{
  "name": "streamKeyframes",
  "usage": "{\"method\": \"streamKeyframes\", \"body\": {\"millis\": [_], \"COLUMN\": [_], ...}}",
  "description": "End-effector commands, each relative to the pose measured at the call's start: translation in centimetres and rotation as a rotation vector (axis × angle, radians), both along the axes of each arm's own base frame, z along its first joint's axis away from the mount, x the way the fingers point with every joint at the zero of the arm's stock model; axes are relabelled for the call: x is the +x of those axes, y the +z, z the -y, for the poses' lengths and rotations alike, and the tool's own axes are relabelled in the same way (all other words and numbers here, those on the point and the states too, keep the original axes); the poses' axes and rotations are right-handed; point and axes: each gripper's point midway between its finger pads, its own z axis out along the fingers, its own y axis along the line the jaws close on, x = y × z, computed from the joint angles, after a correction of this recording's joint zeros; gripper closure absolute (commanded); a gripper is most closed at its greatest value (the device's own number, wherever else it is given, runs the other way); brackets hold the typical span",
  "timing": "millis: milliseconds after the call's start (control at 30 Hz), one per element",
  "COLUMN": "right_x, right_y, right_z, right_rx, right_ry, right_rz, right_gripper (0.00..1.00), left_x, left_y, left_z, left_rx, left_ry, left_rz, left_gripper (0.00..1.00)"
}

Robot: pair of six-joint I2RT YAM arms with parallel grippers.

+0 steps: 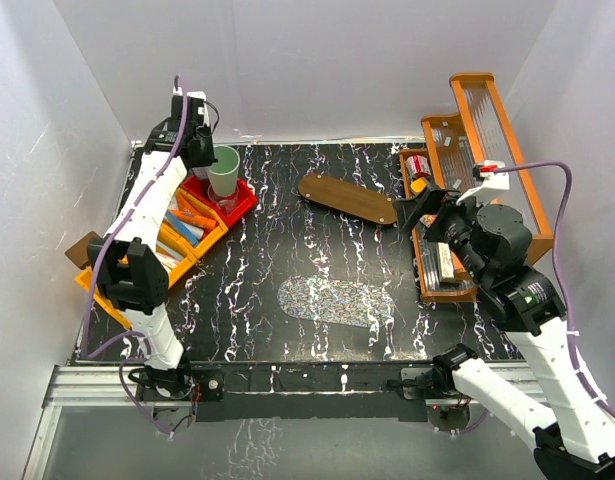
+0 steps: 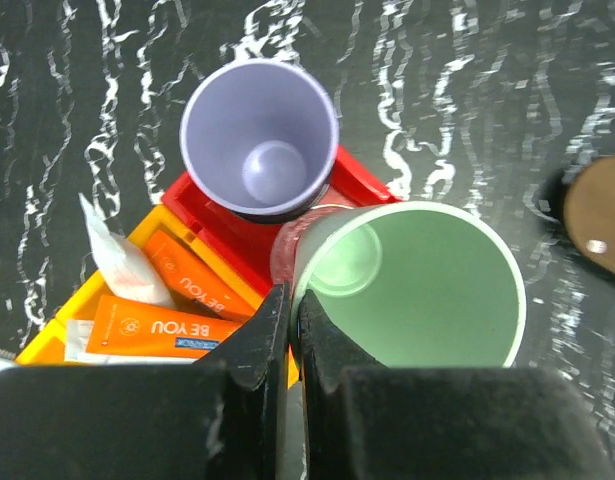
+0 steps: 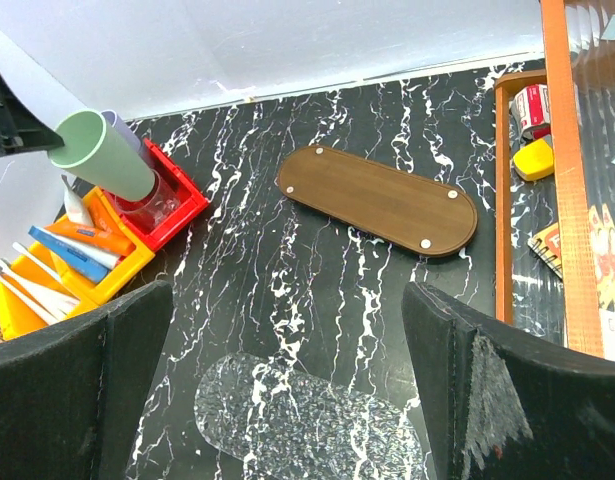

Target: Prepare toiletry sets of a toothbrush and toothpaste on the tray

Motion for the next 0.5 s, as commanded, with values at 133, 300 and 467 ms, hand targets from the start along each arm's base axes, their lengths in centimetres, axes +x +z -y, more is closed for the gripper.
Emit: {"method": "streamKeyframes", "body": {"millis": [133, 300, 467], "right_x": [0.0, -0.4, -0.9], "right_y": [1.8, 2.0, 2.0], "right_z": [0.7, 1.4, 2.2], "right_rx": [0.021, 0.006, -0.007], "right_ry": [-0.031, -0.051, -0.078], "right_rz": [0.069, 0.074, 0.080], "right_gripper": [0.02, 0.02, 0.02], "left_x": [-0.4, 1.3, 3.4], "left_y": [7.1, 5.3, 4.3], "left_z": [9.4, 13.8, 16.8], "left_rx": [-0.236, -0.260, -0.240], "left_ry": [-0.218, -0.272, -0.308], "left_rz": [0.181, 0.168, 0.166], "left_gripper": [1.00, 1.00, 1.00]}}
